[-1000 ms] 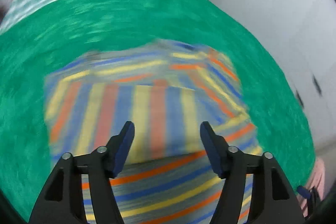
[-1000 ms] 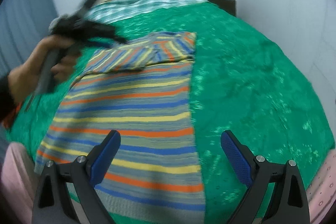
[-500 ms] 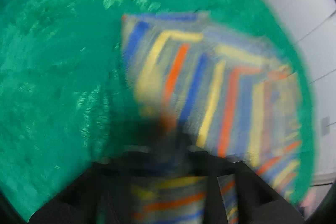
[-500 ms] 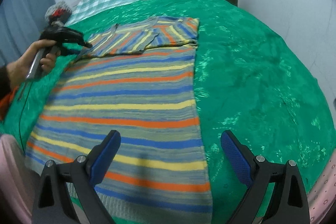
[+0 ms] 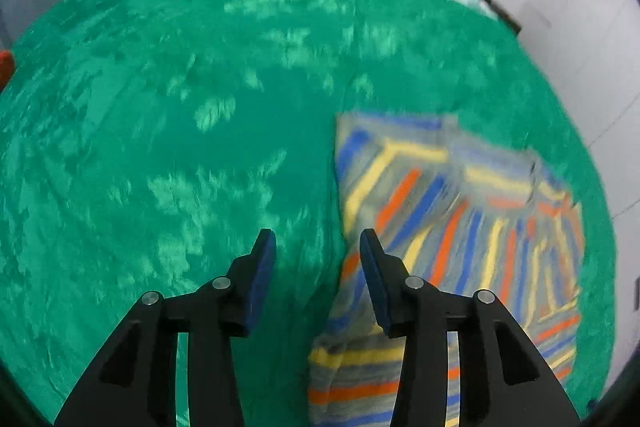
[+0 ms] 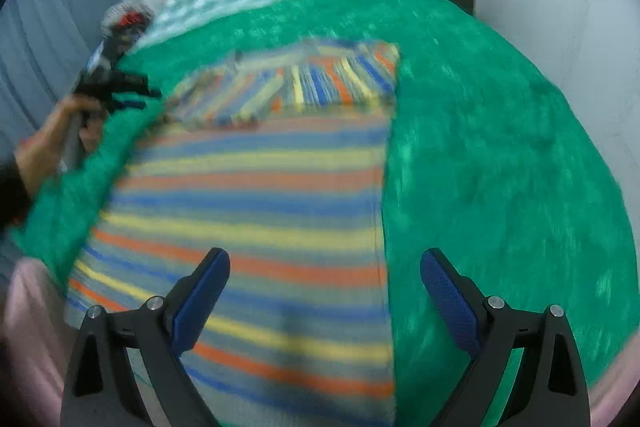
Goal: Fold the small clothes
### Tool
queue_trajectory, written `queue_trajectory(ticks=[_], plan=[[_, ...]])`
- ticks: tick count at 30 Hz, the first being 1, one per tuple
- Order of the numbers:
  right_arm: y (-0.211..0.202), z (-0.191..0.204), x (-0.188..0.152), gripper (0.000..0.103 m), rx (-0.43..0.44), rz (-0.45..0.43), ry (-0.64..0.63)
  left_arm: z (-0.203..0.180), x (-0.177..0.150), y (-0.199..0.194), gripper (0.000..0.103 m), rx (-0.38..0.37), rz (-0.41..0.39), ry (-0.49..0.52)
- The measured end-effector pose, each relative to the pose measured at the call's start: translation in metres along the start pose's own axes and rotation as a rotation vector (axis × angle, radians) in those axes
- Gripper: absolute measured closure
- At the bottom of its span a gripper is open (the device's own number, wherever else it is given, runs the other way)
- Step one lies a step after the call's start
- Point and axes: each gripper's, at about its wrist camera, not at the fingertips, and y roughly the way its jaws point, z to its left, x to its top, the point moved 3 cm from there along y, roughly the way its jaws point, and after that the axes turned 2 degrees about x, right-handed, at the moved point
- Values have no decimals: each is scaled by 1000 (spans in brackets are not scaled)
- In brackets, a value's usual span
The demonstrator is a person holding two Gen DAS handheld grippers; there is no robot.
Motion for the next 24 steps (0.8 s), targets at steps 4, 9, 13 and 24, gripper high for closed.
queue_trajectory(ticks=[4,9,13,24], plan=[[21,-1,89,8,138,-8,-9,-21,0,-2,87,-173,-22,63],[124,5,171,36,290,82,99,-26,-33,43,89,-117,61,92],[228,-3,170,47,339,292,352,-14,-43,43,89,-163,32,64],[227,5,183,90,264,182,229,-2,22,78,96,-43,94,26]])
